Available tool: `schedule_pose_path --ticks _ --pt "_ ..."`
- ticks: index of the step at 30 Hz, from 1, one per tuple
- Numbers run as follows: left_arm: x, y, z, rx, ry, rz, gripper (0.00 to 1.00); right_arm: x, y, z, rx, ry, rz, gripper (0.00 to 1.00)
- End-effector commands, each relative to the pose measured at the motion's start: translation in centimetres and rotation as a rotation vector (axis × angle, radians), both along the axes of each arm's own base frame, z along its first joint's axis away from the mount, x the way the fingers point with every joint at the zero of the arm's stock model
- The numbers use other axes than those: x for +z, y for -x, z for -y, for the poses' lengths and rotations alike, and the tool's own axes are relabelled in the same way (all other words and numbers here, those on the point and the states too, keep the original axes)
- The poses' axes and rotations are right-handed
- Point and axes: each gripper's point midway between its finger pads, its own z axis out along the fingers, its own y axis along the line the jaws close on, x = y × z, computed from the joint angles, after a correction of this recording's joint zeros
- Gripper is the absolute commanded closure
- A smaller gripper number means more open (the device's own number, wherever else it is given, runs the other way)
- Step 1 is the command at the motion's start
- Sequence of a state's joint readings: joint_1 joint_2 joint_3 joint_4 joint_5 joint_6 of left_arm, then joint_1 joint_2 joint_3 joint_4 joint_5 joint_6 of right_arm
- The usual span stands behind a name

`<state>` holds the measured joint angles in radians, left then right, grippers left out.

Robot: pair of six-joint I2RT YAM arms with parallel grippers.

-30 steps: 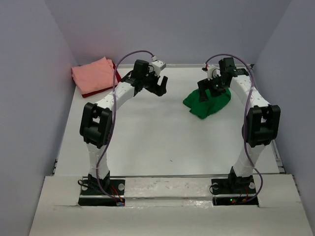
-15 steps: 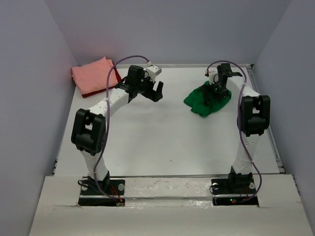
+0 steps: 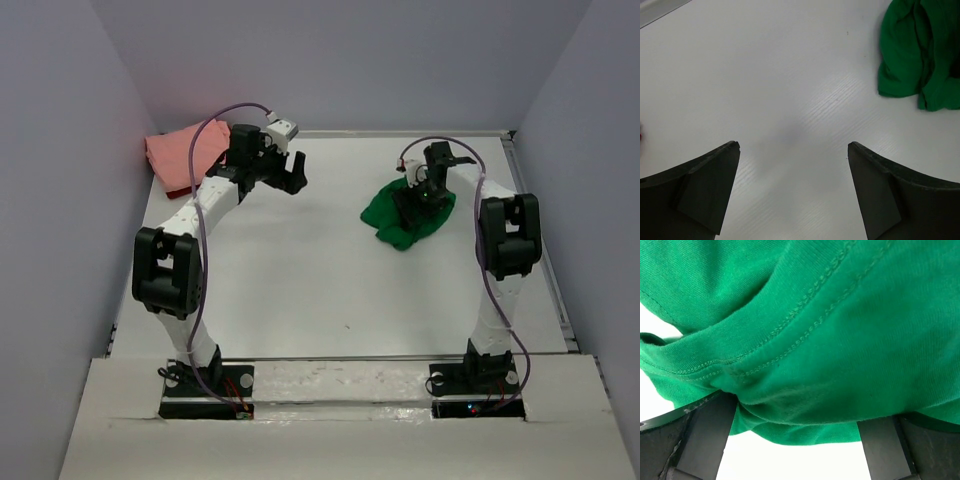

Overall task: Fold and stack the t-shirts
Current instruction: Flatten out the tshirt

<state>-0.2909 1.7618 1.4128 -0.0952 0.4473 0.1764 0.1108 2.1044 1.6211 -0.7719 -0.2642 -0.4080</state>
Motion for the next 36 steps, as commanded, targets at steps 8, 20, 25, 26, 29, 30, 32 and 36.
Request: schedule_pose_path --ticks 8,20,25,26,29,30,32,36 --pt "3.6 0.1 0.1 -0.026 0.054 0.073 0.01 1.6 9.1 -8.4 0.264 -0.102 -0.142 0.0" --pt "4.0 0.1 0.3 -0.036 0.062 0.082 0.01 7.7 7.7 -10.2 0.293 -0.102 0.007 0.0" --pt "4.4 -0.1 0.2 -0.03 0.056 0.093 0.01 11.5 5.1 -10.2 0.283 -0.078 0.123 0.0" --pt "4.4 -0.2 0.1 -0.021 0.052 0.096 0.01 12.1 4.8 -10.3 0.283 -0.08 0.141 0.0" --pt "4.2 -0.5 -0.3 -0.001 0.039 0.099 0.01 14.6 4.7 -11.6 0.305 -0.152 0.187 0.0" --pt "4.0 -0.5 -0.4 0.004 0.033 0.097 0.01 15.6 5.1 -12.5 0.324 -0.214 0.188 0.0" --pt "3.7 -0.6 -0.7 0.016 0.019 0.098 0.01 16.7 6.1 -13.2 0.342 -0.264 0.169 0.0" --pt "3.1 -0.6 -1.4 0.027 0.022 0.079 0.01 17.1 8.0 -14.1 0.394 -0.294 0.139 0.0"
